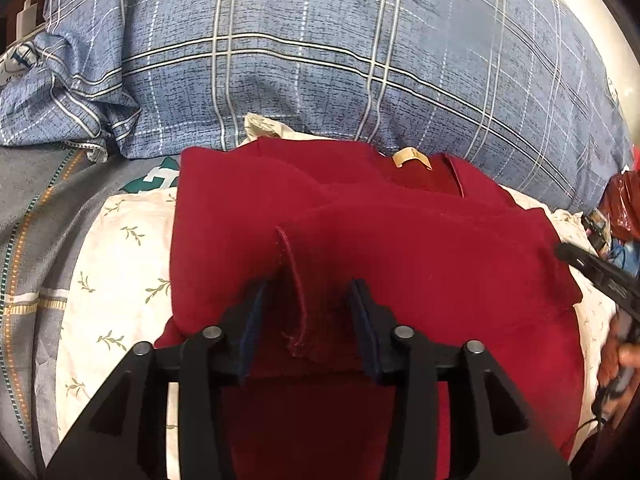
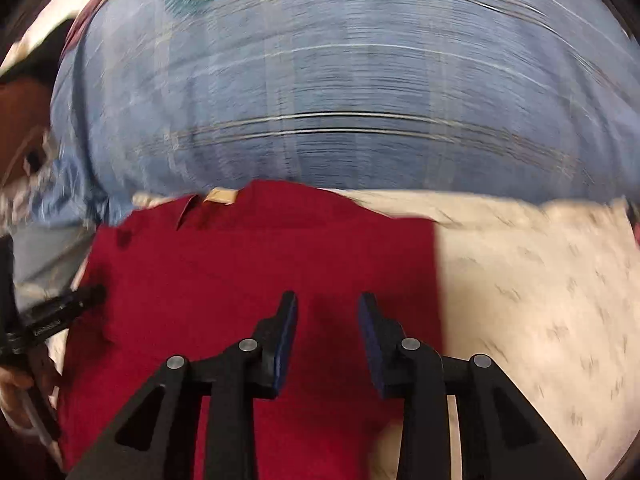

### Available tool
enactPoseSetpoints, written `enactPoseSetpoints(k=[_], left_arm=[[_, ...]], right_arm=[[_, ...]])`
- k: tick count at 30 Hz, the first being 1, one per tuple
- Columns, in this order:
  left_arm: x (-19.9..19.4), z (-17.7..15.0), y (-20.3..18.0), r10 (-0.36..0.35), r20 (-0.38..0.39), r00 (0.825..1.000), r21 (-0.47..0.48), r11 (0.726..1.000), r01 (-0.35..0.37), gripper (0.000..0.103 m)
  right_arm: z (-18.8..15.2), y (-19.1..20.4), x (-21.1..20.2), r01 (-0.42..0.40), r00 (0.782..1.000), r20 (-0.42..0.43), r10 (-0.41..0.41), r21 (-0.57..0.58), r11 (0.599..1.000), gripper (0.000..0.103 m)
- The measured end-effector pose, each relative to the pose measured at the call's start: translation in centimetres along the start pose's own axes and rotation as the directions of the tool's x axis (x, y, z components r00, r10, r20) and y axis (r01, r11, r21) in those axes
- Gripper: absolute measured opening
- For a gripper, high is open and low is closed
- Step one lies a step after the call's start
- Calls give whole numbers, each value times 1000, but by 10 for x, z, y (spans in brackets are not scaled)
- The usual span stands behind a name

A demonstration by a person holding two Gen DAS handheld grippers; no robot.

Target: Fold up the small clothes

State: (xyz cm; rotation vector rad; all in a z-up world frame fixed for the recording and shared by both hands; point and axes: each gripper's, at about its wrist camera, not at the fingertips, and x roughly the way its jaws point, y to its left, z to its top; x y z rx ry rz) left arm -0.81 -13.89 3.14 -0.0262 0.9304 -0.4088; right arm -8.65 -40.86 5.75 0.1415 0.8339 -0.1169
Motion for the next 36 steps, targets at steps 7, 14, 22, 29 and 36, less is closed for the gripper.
enactPoseSetpoints(k=[7,14,22,29,36], left_arm=[[4,-1,-7,1,5,1000,36,999,-1,58],[4,0,-8,-4,4,1000,30,1000,4,59],[5,-3,-11,17,19,1000,55,998,-18,62],[3,-5,-16,51,37,998,80,995,-54,65],[-23,-18,-18,87,44,995,93,992,-91,70]], right_arm=[[17,28,69,131,991,-26,-134,-76,988,29],[17,19,53,121,992,-26,-122,-6,993,33],[-32,1,4,117,992,-45,-117,6,993,43],[-42,-24,-30,89,996,-37,-86,99,991,53],[-58,-23,-33,157,986,-66,-154,34,987,54]])
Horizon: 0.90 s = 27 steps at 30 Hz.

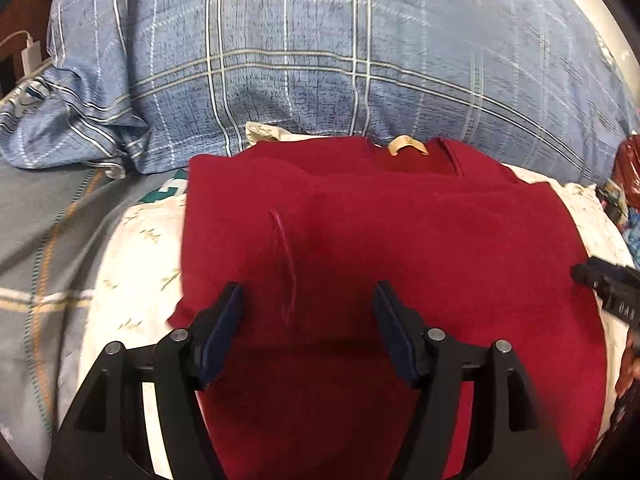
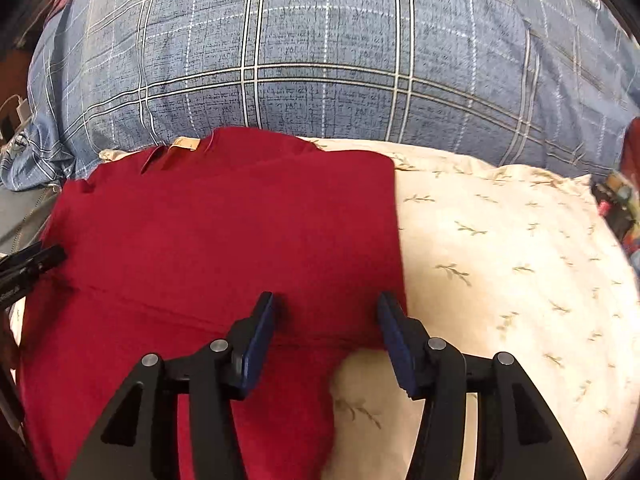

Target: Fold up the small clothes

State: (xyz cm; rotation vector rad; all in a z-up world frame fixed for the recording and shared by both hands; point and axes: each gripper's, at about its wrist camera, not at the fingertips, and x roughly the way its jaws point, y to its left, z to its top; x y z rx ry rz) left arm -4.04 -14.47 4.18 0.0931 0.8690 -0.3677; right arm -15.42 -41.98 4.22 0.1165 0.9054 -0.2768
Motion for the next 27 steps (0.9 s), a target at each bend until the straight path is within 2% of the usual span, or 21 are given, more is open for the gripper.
enactPoseSetpoints(k=[1,4,6,8,13,18,21,27], left_arm=[[-7,-2,1,-7,4,1000,7,1000,7,75],[-26,-6,4,-17,11,1000,7,1000,17,75],[-38,-14,9,-33,14,999,-18,999,33,75],[-46,-26,13,-47,-3,999,-38,998,47,76],[-61,-63,16,-36,-51,998,-42,999,34,76],[-75,-92,21,-43,-76,996,-70,997,38,76],[-87,-107,23,-52,-80,995,-78,996,45,76],[-102,-132,27,-57,-96,994,-79,996,49,76]], right_arm=[[-1,-2,-8,-8,1000,8,8,15,1000,54],[-11,-14,-31,-32,999,8,32,73,997,54],[-26,-21,-45,-79,997,-5,79,90,993,55],[-40,-26,-53,-112,993,-15,114,95,989,62],[-80,-39,-59,-201,976,-59,212,147,968,63],[-104,-35,-62,-207,972,-77,221,163,965,64],[-115,-27,-66,-249,961,-84,265,168,954,68],[-141,-14,-77,-277,951,-110,287,99,956,70]])
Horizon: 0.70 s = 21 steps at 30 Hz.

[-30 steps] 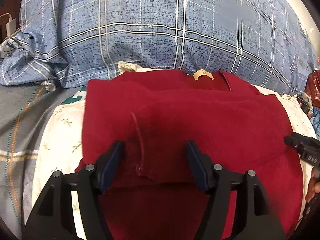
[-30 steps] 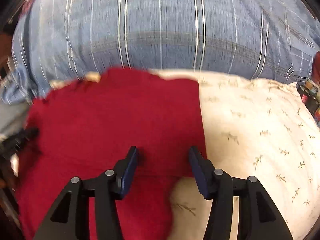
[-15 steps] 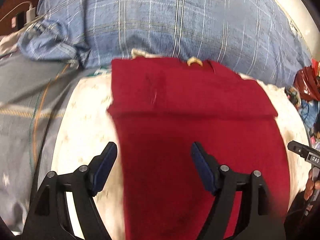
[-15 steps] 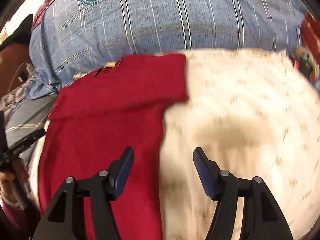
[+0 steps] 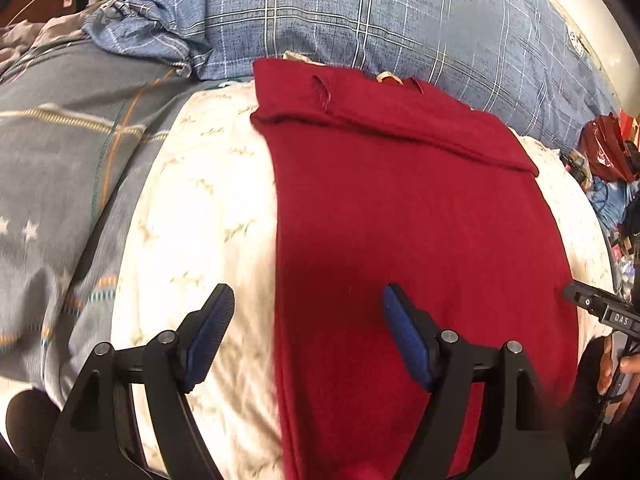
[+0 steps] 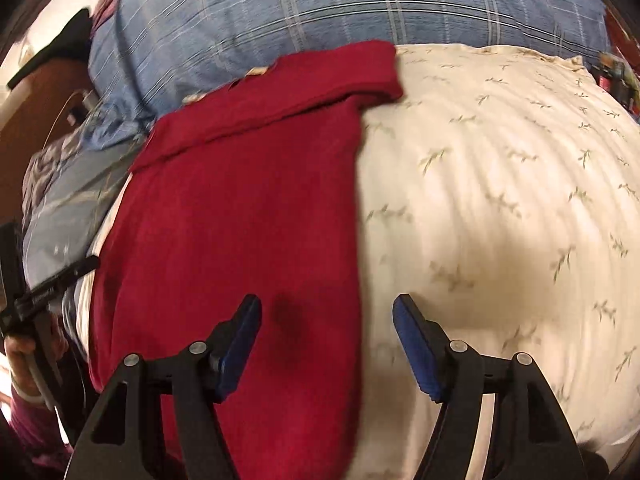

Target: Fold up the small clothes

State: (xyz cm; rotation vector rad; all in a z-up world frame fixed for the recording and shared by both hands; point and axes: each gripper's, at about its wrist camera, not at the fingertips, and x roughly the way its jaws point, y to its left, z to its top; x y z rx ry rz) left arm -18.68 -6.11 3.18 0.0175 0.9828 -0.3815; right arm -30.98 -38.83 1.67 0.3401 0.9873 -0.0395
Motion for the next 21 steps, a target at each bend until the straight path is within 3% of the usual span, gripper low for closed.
enactPoseSetpoints(k=[13,21], left_arm=[[-3,-32,4,16,-30,999,-12,1000,-16,76],[-6,-40,0,14,-37,999,0,1000,-14,76]], right_arm=[[-27,4,-8,-63,997,-50,64,18,998,72],[-35,9,-9,-95,993,-64,94,-5,995,62]])
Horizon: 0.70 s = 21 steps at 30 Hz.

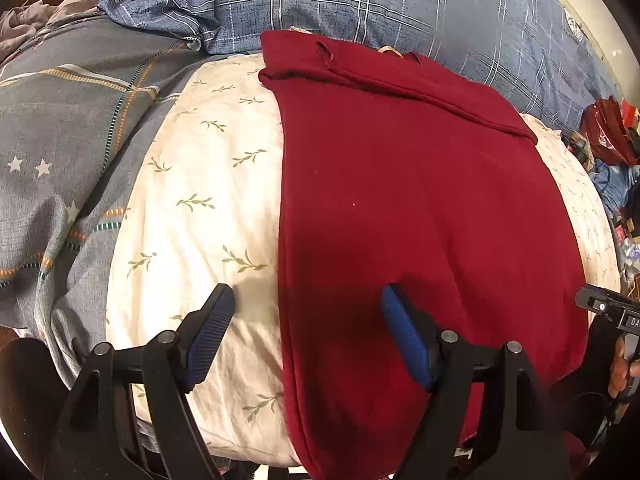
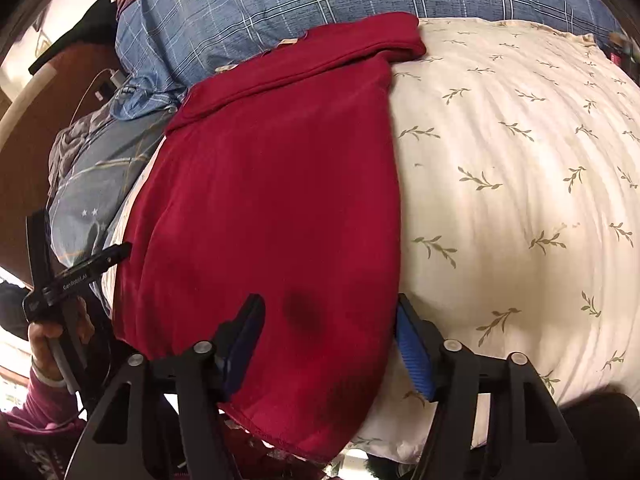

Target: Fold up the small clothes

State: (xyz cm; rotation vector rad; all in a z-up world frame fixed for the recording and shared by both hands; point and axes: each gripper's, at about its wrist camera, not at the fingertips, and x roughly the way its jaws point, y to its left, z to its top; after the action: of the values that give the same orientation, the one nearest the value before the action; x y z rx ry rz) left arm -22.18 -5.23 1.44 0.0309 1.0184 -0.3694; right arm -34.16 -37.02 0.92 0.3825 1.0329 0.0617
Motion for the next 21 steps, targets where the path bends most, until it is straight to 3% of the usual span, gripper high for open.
enactPoseSetpoints(k=[5,14,21], left_arm=[[-3,-5,2,-21,-16,1000,-2,1000,21,76],[-4,-13,5,-13,-25,1000,-5,1000,13,76],[-12,-23,12,-63,-58,996,-11,998,62,76]], right_arm=[[-3,-2,-1,-38,999,-11,38,-4,999,43],[-5,0,4,-53,999,-14,52,-7,999,46],[-9,-1,2,-71,997,-6,71,-13,997,48]])
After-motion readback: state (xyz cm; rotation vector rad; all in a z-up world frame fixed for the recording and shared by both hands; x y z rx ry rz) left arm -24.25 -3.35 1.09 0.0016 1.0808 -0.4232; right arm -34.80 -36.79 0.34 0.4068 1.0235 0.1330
